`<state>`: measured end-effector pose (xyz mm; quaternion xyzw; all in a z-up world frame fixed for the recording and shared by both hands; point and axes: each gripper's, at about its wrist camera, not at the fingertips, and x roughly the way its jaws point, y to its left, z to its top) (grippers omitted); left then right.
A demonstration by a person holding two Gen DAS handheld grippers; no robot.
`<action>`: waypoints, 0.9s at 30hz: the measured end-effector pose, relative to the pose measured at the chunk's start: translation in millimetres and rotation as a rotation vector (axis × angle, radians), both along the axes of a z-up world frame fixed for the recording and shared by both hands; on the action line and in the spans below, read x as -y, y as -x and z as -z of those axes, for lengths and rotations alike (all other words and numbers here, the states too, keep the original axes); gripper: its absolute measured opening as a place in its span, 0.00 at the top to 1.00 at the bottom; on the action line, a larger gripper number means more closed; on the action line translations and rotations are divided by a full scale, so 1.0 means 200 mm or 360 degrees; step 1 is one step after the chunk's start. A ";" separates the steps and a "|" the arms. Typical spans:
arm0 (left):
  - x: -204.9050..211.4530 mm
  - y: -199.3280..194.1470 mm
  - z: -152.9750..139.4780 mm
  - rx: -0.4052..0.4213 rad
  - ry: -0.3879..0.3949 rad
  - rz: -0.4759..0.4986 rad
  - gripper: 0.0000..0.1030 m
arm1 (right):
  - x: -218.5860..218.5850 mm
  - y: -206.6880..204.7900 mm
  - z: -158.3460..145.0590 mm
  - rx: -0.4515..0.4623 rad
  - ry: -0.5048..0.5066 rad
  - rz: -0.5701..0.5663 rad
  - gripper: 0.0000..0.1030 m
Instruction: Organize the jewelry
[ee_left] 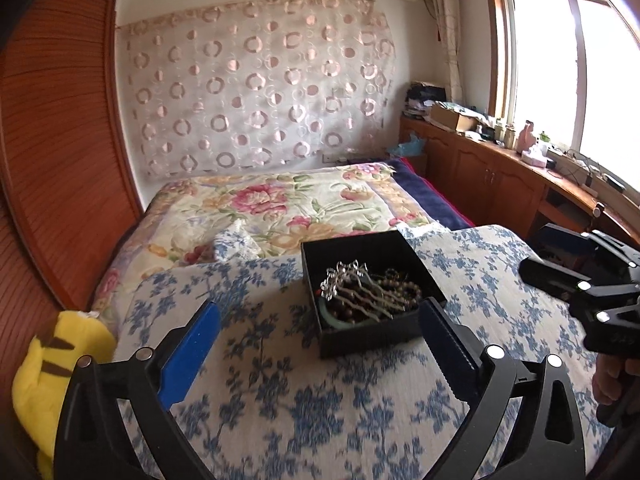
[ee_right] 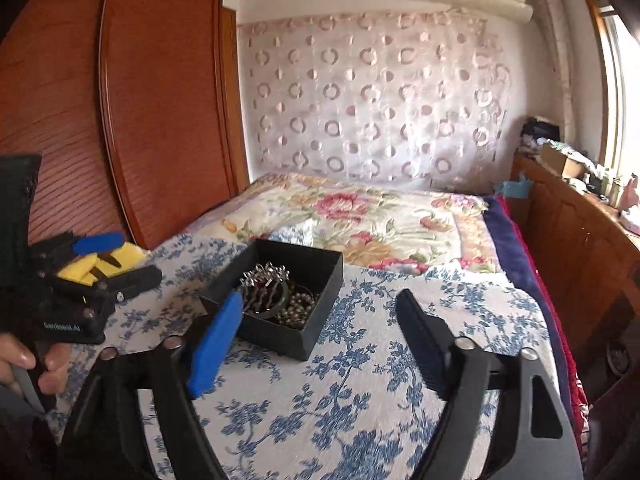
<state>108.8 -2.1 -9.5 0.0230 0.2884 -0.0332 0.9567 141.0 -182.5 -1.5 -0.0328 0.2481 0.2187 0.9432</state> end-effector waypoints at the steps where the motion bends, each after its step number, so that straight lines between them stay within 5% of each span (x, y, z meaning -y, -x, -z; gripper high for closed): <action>1: 0.00 0.02 0.00 0.0000 0.0001 -0.0005 0.08 | 0.01 0.04 -0.02 0.0020 -0.0007 0.0010 0.14; 5: 0.00 0.13 -0.02 0.0026 -0.0013 -0.0039 0.08 | 0.03 0.15 -0.05 0.0060 -0.0015 0.0063 0.02; 27: -0.04 0.34 -0.05 0.0076 0.0012 -0.0100 0.08 | 0.11 0.31 0.00 0.0073 -0.0074 0.0196 0.02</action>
